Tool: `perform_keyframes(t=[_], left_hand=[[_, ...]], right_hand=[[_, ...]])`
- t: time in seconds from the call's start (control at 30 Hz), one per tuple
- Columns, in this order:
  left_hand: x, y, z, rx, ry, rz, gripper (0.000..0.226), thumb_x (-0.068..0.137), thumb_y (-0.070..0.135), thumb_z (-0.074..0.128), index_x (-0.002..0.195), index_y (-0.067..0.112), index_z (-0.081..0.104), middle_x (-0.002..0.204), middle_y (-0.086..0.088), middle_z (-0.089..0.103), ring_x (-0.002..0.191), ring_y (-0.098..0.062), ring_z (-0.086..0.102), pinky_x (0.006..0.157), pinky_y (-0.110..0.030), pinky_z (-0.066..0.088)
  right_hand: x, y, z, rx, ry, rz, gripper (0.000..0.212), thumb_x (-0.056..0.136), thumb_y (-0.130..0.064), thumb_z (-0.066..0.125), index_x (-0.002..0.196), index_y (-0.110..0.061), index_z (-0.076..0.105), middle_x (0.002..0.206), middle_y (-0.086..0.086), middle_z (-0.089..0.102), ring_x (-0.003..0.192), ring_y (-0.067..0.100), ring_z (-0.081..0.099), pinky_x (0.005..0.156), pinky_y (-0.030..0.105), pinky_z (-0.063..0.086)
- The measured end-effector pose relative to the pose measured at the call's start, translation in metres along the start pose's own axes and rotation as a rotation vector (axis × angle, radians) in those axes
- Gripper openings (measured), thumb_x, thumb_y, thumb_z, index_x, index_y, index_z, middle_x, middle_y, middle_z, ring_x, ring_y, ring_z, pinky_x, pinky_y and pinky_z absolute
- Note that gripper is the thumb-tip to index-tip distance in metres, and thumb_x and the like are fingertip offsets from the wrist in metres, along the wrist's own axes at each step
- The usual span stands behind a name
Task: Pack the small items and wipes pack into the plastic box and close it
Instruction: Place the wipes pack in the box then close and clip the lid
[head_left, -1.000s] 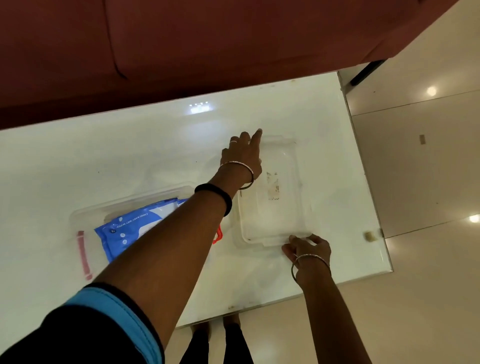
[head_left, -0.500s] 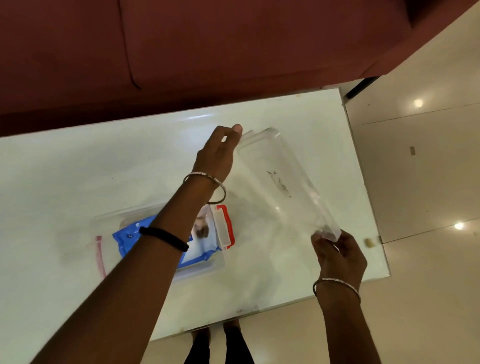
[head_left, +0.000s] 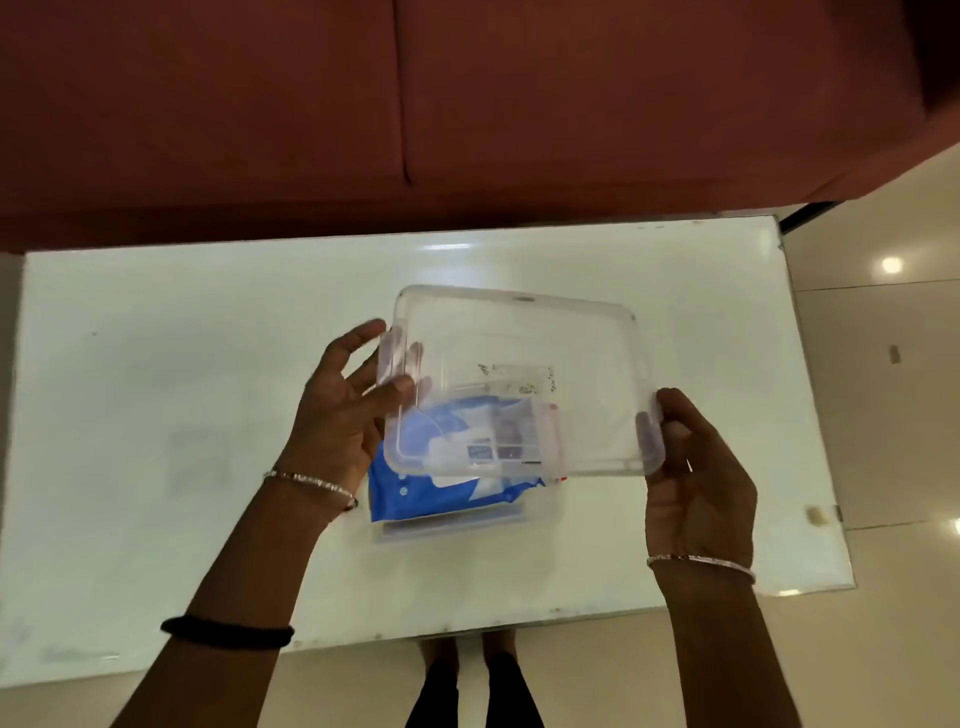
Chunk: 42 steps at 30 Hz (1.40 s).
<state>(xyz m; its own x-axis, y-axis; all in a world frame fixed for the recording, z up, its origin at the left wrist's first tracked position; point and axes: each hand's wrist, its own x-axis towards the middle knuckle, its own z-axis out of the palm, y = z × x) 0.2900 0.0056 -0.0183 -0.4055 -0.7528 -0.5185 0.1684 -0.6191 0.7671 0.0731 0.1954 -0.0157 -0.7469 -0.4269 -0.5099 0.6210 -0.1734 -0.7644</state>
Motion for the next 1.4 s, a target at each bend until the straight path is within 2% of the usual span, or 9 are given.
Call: perform_keyframes(t=[0.13,0.33,0.5,0.57,0.7,0.87,1.0,1.2,1.4], left_hand=[[-0.031,-0.009,-0.035,0.332,0.042,0.005,0.062,0.075,0.008,0.069,0.133,0.02,0.05,0.12,0.005,0.068,0.11,-0.015,0.065,0.078,-0.021,0.057],[-0.052,-0.026,-0.064,0.81,0.295,0.096,0.046,0.078,0.022,0.073,0.123,0.02,0.062,0.1,0.003,0.072,0.091,-0.009,0.068,0.071,-0.004,0.049],[-0.057,-0.038,-0.066,1.061,0.452,0.179,0.042,0.077,0.034,0.073,0.115,0.018,0.067,0.092,-0.004,0.065,0.075,-0.015,0.061,0.071,-0.024,0.049],[-0.056,-0.043,-0.069,1.112,0.473,0.168,0.043,0.078,0.038,0.071,0.117,0.02,0.066,0.096,-0.005,0.063,0.072,-0.013,0.059,0.064,-0.012,0.04],[-0.054,-0.051,-0.072,1.08,0.497,0.152,0.048,0.078,0.039,0.07,0.12,0.017,0.064,0.105,-0.008,0.06,0.073,-0.012,0.059,0.063,-0.011,0.035],[-0.051,-0.057,-0.076,1.047,0.476,0.037,0.047,0.081,0.045,0.065,0.123,0.023,0.062,0.099,-0.004,0.068,0.076,-0.012,0.058,0.073,-0.023,0.038],[-0.05,-0.057,-0.08,0.848,0.439,-0.052,0.046,0.08,0.039,0.069,0.123,0.025,0.062,0.089,-0.004,0.072,0.08,-0.023,0.068,0.081,-0.038,0.055],[-0.047,-0.057,-0.084,0.549,0.458,-0.184,0.047,0.072,0.024,0.079,0.116,0.016,0.067,0.093,-0.012,0.072,0.088,-0.031,0.069,0.08,-0.046,0.059],[-0.046,-0.059,-0.085,0.545,0.503,-0.2,0.046,0.066,0.028,0.083,0.107,0.014,0.068,0.096,-0.013,0.073,0.084,-0.027,0.07,0.078,-0.045,0.059]], right_hand=[[-0.015,0.03,0.003,-0.355,0.01,-0.017,0.054,0.072,-0.012,0.079,0.123,-0.01,0.064,0.119,0.006,0.071,0.113,0.021,0.066,0.095,0.031,0.053],[-0.035,0.056,0.002,-0.748,-0.01,-0.077,0.047,0.081,-0.014,0.075,0.127,-0.016,0.063,0.112,0.0,0.074,0.104,0.01,0.069,0.094,0.036,0.054],[-0.04,0.069,0.009,-0.983,0.123,-0.176,0.038,0.082,-0.026,0.074,0.119,-0.019,0.069,0.107,0.004,0.073,0.086,0.004,0.066,0.064,-0.006,0.041],[-0.038,0.072,0.013,-1.063,0.137,-0.177,0.036,0.082,-0.025,0.074,0.117,-0.015,0.07,0.108,0.008,0.072,0.083,0.009,0.064,0.059,-0.01,0.036],[-0.031,0.075,0.018,-1.192,0.135,-0.145,0.037,0.084,-0.03,0.071,0.118,-0.015,0.069,0.108,0.01,0.072,0.082,0.013,0.061,0.06,-0.005,0.036],[-0.022,0.075,0.02,-1.304,0.103,-0.142,0.034,0.087,-0.033,0.067,0.117,-0.017,0.07,0.104,0.009,0.075,0.075,0.015,0.059,0.079,0.022,0.042],[-0.018,0.072,0.019,-1.318,0.077,-0.137,0.031,0.084,-0.032,0.07,0.111,-0.018,0.073,0.094,0.01,0.077,0.066,0.016,0.059,0.076,0.023,0.04],[0.001,0.062,0.01,-1.029,0.027,0.166,0.041,0.073,-0.014,0.081,0.112,-0.008,0.071,0.105,0.012,0.075,0.094,0.027,0.069,0.094,0.04,0.053],[0.006,0.061,0.003,-0.902,-0.009,0.264,0.037,0.07,-0.006,0.082,0.105,-0.004,0.073,0.094,0.013,0.074,0.088,0.031,0.07,0.092,0.043,0.055]])
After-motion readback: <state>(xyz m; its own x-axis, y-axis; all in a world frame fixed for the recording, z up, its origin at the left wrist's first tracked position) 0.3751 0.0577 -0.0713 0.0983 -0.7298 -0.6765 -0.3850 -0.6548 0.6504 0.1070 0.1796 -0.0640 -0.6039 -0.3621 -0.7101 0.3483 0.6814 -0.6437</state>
